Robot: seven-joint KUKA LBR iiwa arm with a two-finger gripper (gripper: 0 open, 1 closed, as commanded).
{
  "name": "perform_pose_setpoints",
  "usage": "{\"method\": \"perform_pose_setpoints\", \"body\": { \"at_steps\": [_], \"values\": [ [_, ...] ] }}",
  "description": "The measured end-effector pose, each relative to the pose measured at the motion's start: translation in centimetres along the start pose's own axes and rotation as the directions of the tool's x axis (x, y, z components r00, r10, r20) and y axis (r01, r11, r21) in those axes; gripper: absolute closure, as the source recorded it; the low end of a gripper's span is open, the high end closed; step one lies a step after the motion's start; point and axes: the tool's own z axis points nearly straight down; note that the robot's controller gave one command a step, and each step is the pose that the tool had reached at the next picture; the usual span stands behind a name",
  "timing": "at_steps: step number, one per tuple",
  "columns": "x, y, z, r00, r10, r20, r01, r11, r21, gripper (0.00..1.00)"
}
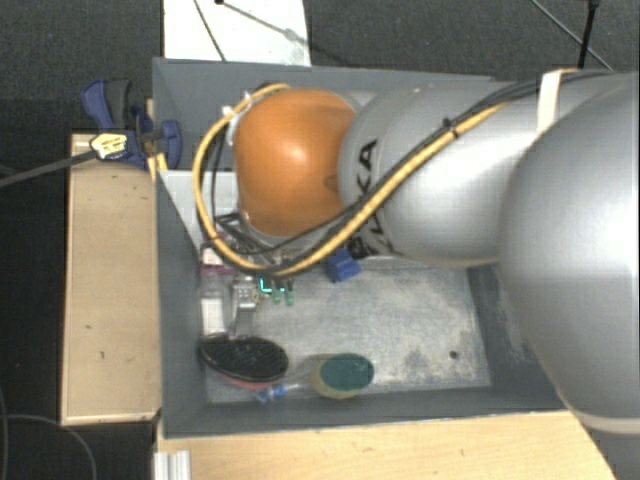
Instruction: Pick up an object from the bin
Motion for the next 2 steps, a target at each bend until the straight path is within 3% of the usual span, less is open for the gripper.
{"method": "perform_pose_setpoints", "body": {
  "at_steps": [1, 2],
  "values": [
    [5.2, -2.0, 9.1, 0.995, -0.096, -0.002, 0.096, 0.995, 0.003, 0.0],
    [5.8, -1.9, 11.0, 0.957, -0.29, 0.018, 0.29, 0.957, 0.0, 0.0]
  ]
}}
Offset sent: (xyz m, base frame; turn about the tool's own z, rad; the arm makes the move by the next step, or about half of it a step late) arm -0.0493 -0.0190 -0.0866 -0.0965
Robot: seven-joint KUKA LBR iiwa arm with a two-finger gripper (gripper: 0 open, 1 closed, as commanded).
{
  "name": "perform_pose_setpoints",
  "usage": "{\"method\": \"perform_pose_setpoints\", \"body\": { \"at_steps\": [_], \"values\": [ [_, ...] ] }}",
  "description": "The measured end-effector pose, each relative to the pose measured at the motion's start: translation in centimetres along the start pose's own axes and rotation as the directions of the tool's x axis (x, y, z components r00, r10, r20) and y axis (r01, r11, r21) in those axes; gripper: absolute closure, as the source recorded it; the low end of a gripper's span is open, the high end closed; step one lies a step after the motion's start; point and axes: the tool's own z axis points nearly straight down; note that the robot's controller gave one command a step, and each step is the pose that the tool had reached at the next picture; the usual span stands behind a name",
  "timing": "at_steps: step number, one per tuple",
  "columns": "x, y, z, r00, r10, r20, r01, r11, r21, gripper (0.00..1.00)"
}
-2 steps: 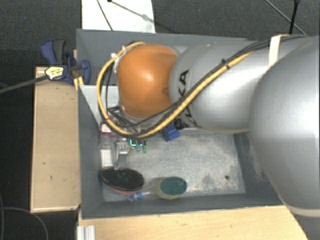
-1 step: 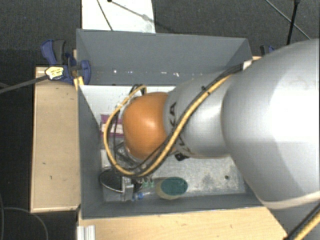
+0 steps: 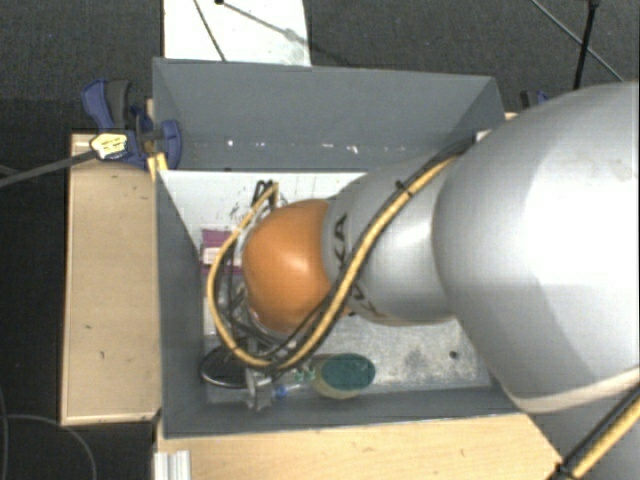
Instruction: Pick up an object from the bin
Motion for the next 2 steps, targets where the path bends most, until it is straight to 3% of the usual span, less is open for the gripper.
{"method": "perform_pose_setpoints", "body": {
  "at_steps": [1, 2],
  "values": [
    [-0.2, 0.0, -0.3, 1.0, 0.01, 0.006, -0.01, 1.0, -0.001, 1.0],
    [-1.6, -1.1, -12.9, 0.998, 0.06, -0.002, -0.06, 0.998, 0.001, 1.0]
  ]
}}
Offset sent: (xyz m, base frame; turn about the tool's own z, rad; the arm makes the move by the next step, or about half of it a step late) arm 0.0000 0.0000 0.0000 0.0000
